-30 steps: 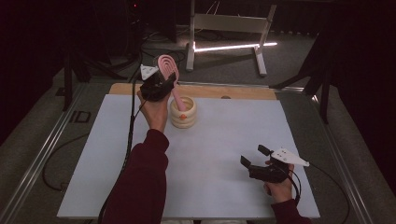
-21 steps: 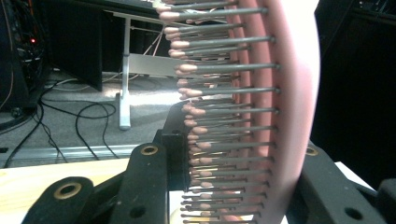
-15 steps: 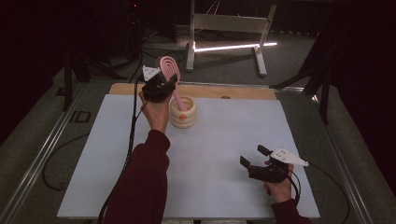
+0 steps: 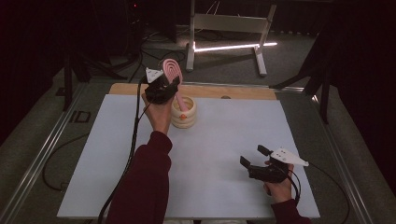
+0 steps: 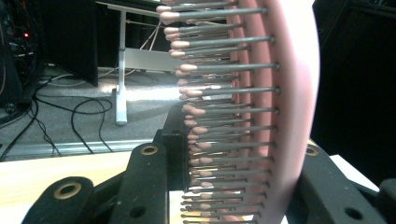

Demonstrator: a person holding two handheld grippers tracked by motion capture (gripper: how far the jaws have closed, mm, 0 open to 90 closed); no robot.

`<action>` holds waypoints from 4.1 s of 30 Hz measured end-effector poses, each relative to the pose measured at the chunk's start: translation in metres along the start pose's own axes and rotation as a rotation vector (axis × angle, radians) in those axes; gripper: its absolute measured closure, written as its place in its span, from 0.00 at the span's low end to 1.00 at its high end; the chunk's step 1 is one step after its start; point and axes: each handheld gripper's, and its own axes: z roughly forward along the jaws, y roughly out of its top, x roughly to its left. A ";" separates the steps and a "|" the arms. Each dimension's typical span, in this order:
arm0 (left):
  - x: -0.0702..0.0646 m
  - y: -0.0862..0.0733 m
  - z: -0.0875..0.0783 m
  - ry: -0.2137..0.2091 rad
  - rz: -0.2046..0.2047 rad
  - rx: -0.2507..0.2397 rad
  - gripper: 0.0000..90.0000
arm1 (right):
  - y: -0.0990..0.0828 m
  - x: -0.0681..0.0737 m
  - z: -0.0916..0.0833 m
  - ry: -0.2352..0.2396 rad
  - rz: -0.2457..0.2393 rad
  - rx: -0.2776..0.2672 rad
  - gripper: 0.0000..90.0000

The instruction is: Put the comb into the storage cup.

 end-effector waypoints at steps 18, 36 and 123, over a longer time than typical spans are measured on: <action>-0.006 -0.009 0.005 0.000 0.016 0.013 0.72 | 0.001 0.000 -0.001 0.000 -0.004 -0.005 0.10; -0.004 -0.019 0.010 0.021 0.005 0.023 0.72 | 0.001 0.001 -0.001 0.003 -0.002 -0.005 0.10; -0.003 -0.054 0.024 -0.014 -0.036 0.102 0.71 | 0.000 0.001 0.001 0.005 0.001 -0.003 0.10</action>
